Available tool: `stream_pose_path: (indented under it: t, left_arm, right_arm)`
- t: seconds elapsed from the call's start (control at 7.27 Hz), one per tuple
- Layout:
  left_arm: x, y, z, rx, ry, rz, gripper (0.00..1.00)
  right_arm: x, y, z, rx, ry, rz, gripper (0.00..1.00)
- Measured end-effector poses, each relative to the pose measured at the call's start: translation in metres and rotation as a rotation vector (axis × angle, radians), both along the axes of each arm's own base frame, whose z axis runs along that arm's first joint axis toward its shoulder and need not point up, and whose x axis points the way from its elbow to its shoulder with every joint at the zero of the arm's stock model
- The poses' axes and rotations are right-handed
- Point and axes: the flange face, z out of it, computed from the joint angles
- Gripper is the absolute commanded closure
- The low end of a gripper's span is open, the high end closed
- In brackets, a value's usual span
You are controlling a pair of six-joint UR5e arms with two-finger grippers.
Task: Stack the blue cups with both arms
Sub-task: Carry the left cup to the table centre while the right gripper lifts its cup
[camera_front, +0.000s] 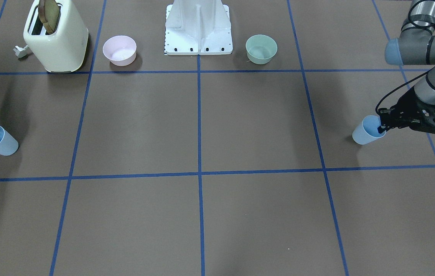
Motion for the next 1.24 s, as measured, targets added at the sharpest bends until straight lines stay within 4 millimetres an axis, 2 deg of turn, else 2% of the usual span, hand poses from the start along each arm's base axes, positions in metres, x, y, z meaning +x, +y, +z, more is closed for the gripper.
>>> stream_pose_path:
  t: [0.14,0.41,0.55,0.69,0.83,0.96,1.24]
  left_arm:
    - [0.005,-0.007,-0.035,-0.020,0.004,0.006,1.00]
    - [0.023,-0.029,-0.129,-0.072,0.005,-0.012,1.00]
    - [0.045,-0.033,-0.168,-0.108,0.018,-0.026,1.00]
    - [0.089,-0.026,-0.205,-0.149,0.034,-0.027,1.00]
    - [0.138,-0.013,-0.239,-0.184,0.045,-0.032,1.00]
    - [0.187,0.000,-0.269,-0.208,0.046,-0.044,1.00]
    - [0.274,0.031,-0.310,-0.233,0.033,-0.058,1.00]
  right_arm:
    - [-0.001,-0.001,-0.003,0.001,-0.003,0.001,1.00]
    - [-0.006,-0.008,-0.014,0.011,-0.018,-0.003,1.00]
    - [-0.008,-0.013,-0.021,0.012,-0.028,-0.005,1.00]
    - [-0.006,-0.027,-0.037,0.000,-0.046,0.000,1.00]
    - [0.002,-0.049,-0.063,-0.022,-0.061,0.017,1.00]
    - [0.009,-0.070,-0.095,-0.043,-0.068,0.034,1.00]
    - [0.009,-0.105,-0.167,-0.062,-0.067,0.050,1.00]
